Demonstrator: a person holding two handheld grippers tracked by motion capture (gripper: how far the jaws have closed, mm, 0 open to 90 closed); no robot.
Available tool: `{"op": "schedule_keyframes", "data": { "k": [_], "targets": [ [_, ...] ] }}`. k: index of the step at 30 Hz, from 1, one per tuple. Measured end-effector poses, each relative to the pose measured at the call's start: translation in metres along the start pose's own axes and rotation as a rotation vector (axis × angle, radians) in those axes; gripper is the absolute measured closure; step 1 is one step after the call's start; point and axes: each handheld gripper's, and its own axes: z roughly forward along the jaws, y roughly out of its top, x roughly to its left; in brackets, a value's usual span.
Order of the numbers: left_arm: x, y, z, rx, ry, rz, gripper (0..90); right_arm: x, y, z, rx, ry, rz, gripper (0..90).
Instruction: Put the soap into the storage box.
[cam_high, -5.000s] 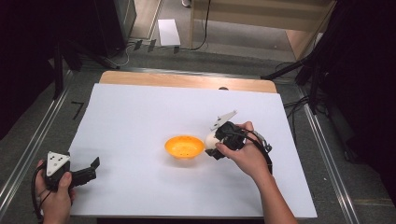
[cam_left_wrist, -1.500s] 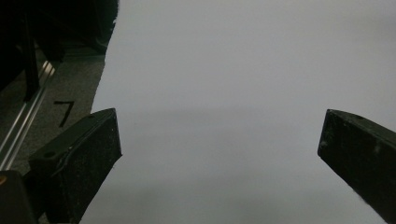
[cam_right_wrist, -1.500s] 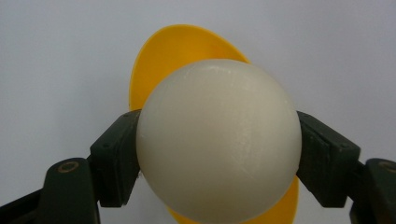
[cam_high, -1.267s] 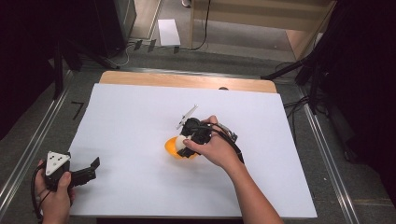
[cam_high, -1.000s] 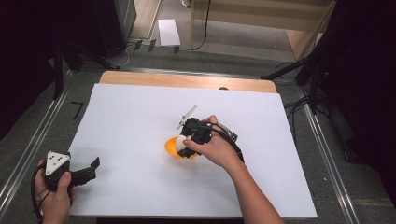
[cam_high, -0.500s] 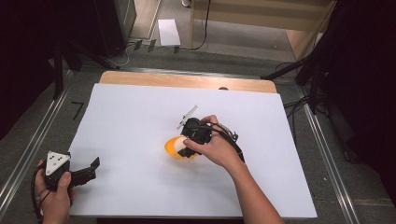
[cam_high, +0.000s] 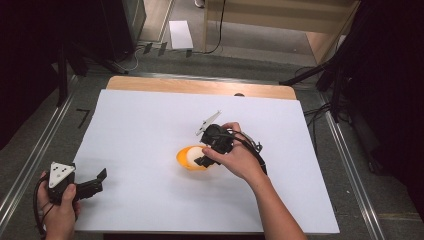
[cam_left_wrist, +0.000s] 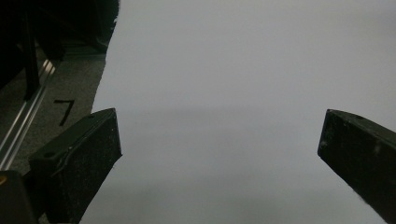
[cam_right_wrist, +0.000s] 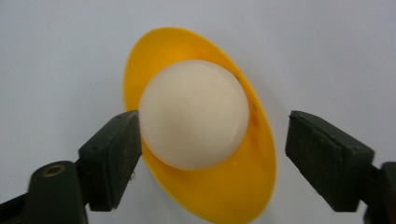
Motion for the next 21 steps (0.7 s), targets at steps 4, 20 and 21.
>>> {"op": "schedule_keyframes", "data": {
  "k": [4, 20, 21],
  "targets": [
    [0.0, 0.0, 0.0, 0.001, 0.001, 0.001, 0.0, -0.003, -0.006, -0.004, -0.015, -0.013, 0.027, 13.9],
    [-0.001, 0.0, 0.001, -0.001, 0.004, 0.006, 0.0, -0.018, -0.04, -0.028, -0.059, -0.062, 0.107, 13.3],
    [-0.001, 0.0, 0.0, 0.0, 0.003, 0.005, 0.0, -0.019, -0.043, -0.029, -0.062, -0.062, 0.116, 13.3]
  ]
}}
